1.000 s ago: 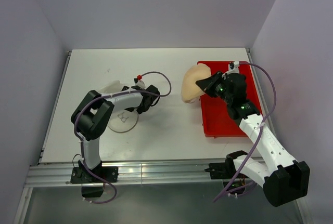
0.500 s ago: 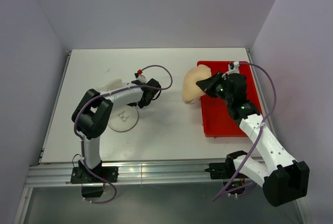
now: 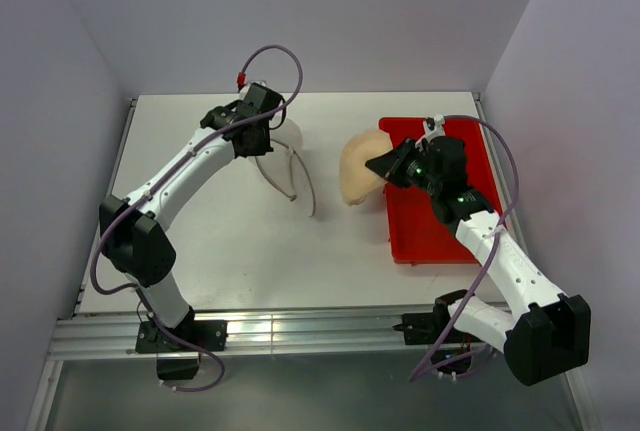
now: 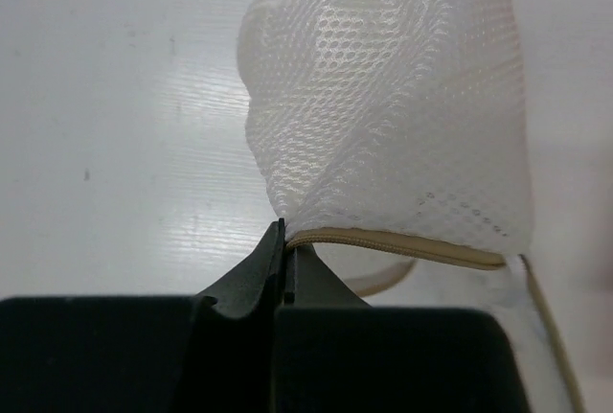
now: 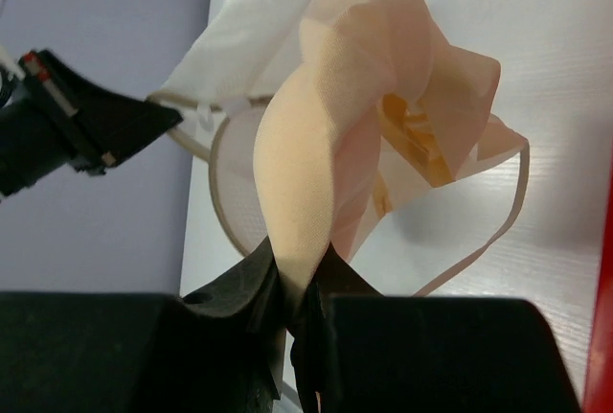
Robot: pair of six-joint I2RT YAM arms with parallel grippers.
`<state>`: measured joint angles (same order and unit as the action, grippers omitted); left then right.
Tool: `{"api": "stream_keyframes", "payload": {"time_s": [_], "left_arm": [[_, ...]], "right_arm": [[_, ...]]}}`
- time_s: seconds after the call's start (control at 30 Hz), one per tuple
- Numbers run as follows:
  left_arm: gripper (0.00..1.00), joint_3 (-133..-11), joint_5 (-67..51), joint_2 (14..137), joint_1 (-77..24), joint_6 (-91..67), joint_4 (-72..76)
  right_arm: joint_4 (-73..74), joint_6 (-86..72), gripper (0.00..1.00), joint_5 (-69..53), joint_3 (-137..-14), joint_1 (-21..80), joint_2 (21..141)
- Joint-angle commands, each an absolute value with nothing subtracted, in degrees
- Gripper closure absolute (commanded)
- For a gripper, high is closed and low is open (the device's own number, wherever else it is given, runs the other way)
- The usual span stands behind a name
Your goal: Place the bra in the laundry bag and zip it closed
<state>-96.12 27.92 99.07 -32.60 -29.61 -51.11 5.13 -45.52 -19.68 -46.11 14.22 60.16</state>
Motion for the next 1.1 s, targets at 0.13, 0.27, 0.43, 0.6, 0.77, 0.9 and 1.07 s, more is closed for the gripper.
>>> {"api": "stream_keyframes", "payload": {"time_s": [0.13, 0.27, 0.43, 0.6, 0.77, 0.9, 1.07], "left_arm": [[1.00, -95.46, 12.67, 98.44, -31.20, -32.43, -47.90], [1.00, -95.18, 9.23, 95.63, -31.29, -33.75, -46.93], [1.00, -95.63, 7.48, 88.25, -31.55, -37.35, -48.69], [1.00, -97.90, 10.98, 86.92, -35.41, -41.03, -52.82], [1.00, -96.16, 12.21, 87.18, -37.35, -43.77, -50.28], [1.00, -92.12, 11.87, 88.50, -39.11, -45.00, -47.21], [1.00, -88.16, 11.51, 88.51, -39.90, -45.35, -44.21]], "right_arm": [[4.13, -44.39, 1.00, -20.92, -50.18, 17.31, 57.58], [8.34, -42.81, 1.00, -19.16, -52.47, 17.31, 54.67], [10.55, -42.54, 1.00, -21.34, -55.90, 17.40, 53.53], [8.88, -44.91, 1.00, -26.01, -56.34, 18.01, 50.37], [5.99, -48.07, 1.00, -31.01, -56.08, 21.70, 48.87], [4.57, -48.78, 1.00, -28.76, -54.32, 27.66, 48.51], [-0.86, -49.74, 1.00, -26.37, -47.23, 31.81, 50.71]]}}
